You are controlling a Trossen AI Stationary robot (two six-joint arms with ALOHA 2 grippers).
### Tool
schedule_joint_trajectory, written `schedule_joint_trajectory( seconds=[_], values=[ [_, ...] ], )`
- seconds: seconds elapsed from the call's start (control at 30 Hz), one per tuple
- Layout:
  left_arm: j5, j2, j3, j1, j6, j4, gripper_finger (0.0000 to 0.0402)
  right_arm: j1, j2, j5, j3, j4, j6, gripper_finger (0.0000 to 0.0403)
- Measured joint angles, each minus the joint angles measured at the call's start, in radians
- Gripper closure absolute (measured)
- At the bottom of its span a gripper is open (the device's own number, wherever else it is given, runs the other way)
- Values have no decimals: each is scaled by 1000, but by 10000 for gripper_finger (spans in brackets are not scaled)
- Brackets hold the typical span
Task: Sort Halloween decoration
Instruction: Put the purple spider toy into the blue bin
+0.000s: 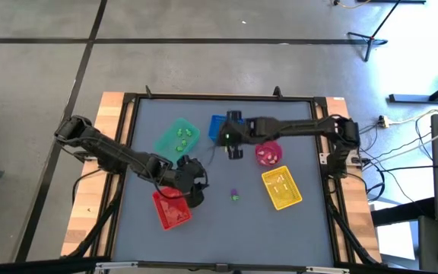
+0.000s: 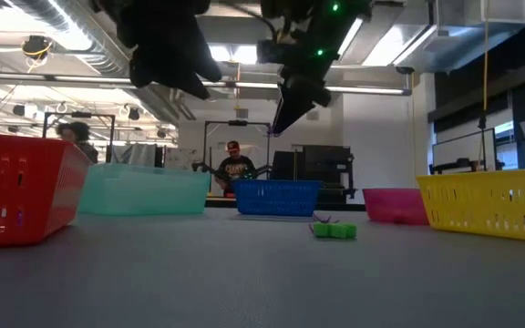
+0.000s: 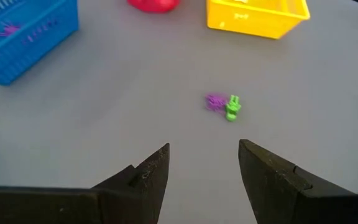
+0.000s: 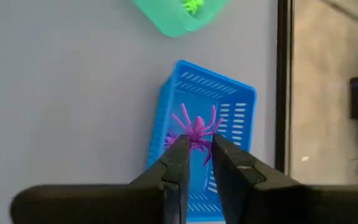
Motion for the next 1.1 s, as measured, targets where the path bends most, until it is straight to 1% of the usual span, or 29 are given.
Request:
schedule_joint_trajectory(
  seconds=[0.17, 0.27, 0.4, 0.57, 1.1],
  values=[
    [0, 0, 0, 29, 0, 0, 226, -104, 0, -159, -1, 27, 0, 340],
    [0, 0, 0, 42, 0, 0, 226, -157, 0, -218, -3, 29, 0, 340],
    [0, 0, 0, 57, 0, 0, 226, -212, 0, -227, -3, 29, 3, 340],
    [0, 0, 0, 71, 3, 0, 226, -245, 0, -228, -3, 29, 5, 340],
    [-3, 0, 0, 75, 16, 0, 226, -248, 0, -243, -4, 29, 4, 339]
  ],
)
